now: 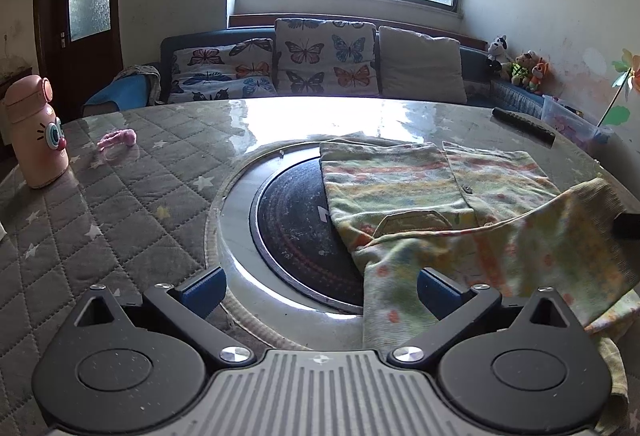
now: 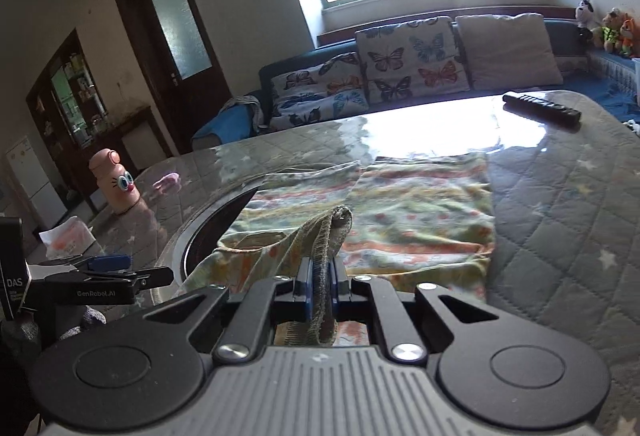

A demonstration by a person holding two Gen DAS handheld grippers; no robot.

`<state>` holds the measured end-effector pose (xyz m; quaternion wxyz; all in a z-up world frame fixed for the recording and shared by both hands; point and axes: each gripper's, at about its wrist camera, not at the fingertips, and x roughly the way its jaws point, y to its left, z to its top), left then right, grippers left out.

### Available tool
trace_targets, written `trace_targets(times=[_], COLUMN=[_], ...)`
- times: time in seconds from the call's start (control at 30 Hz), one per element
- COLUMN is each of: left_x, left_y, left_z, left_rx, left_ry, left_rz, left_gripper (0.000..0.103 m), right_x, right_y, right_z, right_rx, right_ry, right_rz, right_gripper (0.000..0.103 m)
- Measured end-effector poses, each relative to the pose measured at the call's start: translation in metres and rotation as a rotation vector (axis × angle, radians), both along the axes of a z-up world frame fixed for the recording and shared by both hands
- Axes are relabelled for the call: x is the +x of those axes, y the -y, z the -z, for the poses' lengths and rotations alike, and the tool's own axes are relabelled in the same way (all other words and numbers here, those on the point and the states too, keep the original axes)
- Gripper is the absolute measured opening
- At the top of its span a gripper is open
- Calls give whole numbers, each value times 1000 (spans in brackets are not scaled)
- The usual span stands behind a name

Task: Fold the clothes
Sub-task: 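Grasp the corduroy hem with the right gripper and straighten it flat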

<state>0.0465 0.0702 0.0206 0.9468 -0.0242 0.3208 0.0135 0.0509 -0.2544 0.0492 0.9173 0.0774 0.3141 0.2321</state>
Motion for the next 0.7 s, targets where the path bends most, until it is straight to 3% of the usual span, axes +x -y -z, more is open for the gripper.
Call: trace_targets(times=[0.27,0.43,0.7], left_x=[13,26,48], left_y=[7,14,33], left_z=[8,11,25], left_rx=[76,145,249], left_ry=[-26,-32,-47], left_rz=[-14,-10,42], left_gripper=[103,103,103], right_x=[7,13,33], right_y=[6,3,-12], right_z=[25,30,48], right_rx=[-38,-93,-134], right_ry=[-51,-26,-45], right_rz=[37,52,-4], right_gripper=[11,11,12])
